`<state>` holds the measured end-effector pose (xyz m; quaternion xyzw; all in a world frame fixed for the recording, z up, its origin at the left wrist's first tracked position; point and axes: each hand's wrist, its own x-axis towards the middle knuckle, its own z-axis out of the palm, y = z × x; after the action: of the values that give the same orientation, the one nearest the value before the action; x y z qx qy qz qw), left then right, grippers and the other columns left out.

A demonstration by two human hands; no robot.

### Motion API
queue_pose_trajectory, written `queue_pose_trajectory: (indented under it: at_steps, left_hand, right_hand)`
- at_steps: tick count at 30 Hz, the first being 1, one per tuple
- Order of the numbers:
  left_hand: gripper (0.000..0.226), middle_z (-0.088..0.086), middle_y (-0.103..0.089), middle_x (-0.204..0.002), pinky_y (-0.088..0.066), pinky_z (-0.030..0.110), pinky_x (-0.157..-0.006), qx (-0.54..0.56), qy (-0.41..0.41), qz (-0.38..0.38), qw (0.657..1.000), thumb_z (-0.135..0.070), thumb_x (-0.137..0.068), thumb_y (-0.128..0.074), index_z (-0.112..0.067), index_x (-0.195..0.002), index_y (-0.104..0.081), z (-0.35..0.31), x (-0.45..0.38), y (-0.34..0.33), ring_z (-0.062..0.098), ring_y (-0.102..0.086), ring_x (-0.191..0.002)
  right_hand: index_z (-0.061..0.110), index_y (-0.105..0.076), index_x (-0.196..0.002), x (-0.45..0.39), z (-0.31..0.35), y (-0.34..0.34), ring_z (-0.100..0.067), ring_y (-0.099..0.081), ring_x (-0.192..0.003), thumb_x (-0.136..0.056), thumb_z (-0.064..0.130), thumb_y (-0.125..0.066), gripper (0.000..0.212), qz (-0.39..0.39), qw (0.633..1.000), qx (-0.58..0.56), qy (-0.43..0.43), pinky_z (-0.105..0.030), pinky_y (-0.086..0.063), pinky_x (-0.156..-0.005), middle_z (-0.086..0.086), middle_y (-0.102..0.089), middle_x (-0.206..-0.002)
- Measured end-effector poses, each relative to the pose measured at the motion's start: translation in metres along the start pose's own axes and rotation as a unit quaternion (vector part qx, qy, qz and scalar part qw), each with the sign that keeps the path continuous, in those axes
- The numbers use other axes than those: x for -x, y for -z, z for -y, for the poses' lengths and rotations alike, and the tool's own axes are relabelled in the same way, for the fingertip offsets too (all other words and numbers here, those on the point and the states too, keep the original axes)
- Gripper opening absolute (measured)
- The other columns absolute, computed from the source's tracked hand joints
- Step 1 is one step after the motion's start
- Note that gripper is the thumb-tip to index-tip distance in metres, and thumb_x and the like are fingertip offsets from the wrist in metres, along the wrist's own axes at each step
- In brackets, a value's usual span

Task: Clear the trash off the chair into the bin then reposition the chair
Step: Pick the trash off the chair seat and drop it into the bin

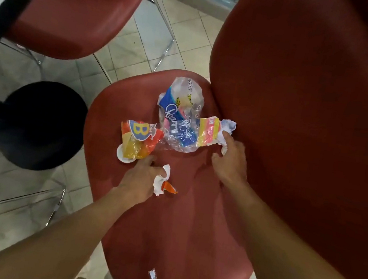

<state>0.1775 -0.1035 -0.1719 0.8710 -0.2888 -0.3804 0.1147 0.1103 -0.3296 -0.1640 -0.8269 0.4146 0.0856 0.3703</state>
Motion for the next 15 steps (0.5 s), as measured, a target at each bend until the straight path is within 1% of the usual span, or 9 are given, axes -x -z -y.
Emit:
queue_pose_trajectory:
  at_steps: [2, 4, 6, 8, 12, 15]
  left_hand:
    - [0.042, 0.008, -0.036, -0.143, -0.044, 0.039, -0.098, 0.003, 0.000, 0.018, 1.000, -0.008, -0.078, -0.071, -0.025, -0.116, -0.066, 0.000, -0.004, -0.004, 0.026, -0.039, -0.131]
    - [0.038, 0.007, -0.042, -0.136, -0.046, 0.039, -0.096, 0.006, -0.002, 0.028, 1.000, -0.007, -0.078, -0.071, -0.022, -0.112, -0.068, 0.002, -0.007, -0.009, 0.025, -0.045, -0.124]
    - [0.030, 0.004, -0.052, -0.120, -0.048, 0.035, -0.089, 0.006, -0.002, 0.023, 1.000, -0.006, -0.078, -0.071, -0.019, -0.105, -0.071, 0.004, -0.007, -0.012, 0.024, -0.053, -0.111]
    - [0.024, 0.004, -0.056, -0.108, -0.047, 0.029, -0.084, 0.007, 0.006, 0.006, 1.000, -0.005, -0.078, -0.070, -0.017, -0.099, -0.073, 0.004, -0.005, -0.013, 0.023, -0.056, -0.101]
    - [0.019, 0.005, -0.059, -0.101, -0.049, 0.030, -0.081, 0.014, 0.024, -0.021, 0.999, -0.008, -0.079, -0.072, -0.014, -0.096, -0.074, 0.000, 0.007, -0.007, 0.023, -0.061, -0.094]
    - [0.018, 0.004, -0.059, -0.101, -0.046, 0.025, -0.079, 0.038, 0.035, -0.049, 0.997, -0.011, -0.080, -0.072, -0.017, -0.097, -0.074, -0.003, 0.020, -0.001, 0.021, -0.062, -0.094]
  right_hand:
    - [0.021, -0.042, -0.142, -0.004, -0.002, -0.002, -0.025, -0.051, -0.120, -0.082, 0.009, -0.061, 0.064, 0.002, 1.000, -0.006, 0.009, -0.031, -0.040, -0.098, -0.009, -0.047, -0.134]
    - [0.017, -0.045, -0.140, -0.005, -0.003, -0.004, -0.023, -0.052, -0.121, -0.083, 0.009, -0.061, 0.061, -0.001, 1.000, -0.010, 0.007, -0.032, -0.042, -0.101, -0.006, -0.049, -0.135]
    - [0.017, -0.047, -0.139, -0.003, -0.004, -0.005, -0.022, -0.053, -0.121, -0.083, 0.009, -0.061, 0.059, -0.008, 1.000, -0.009, -0.004, -0.036, -0.042, -0.103, -0.004, -0.049, -0.138]
    - [0.017, -0.049, -0.138, 0.002, -0.003, -0.004, -0.021, -0.053, -0.120, -0.084, 0.007, -0.059, 0.056, -0.023, 1.000, -0.010, -0.005, -0.035, -0.042, -0.103, -0.002, -0.050, -0.136]
    - [0.013, -0.055, -0.132, 0.019, 0.002, 0.001, -0.023, -0.057, -0.113, -0.084, 0.004, -0.058, 0.049, -0.061, 0.998, -0.008, 0.011, -0.034, -0.044, -0.097, -0.004, -0.054, -0.131]
    - [0.009, -0.060, -0.125, 0.036, 0.009, 0.004, -0.027, -0.059, -0.108, -0.083, 0.002, -0.058, 0.042, -0.098, 0.995, -0.031, 0.015, -0.035, -0.046, -0.092, -0.008, -0.058, -0.125]
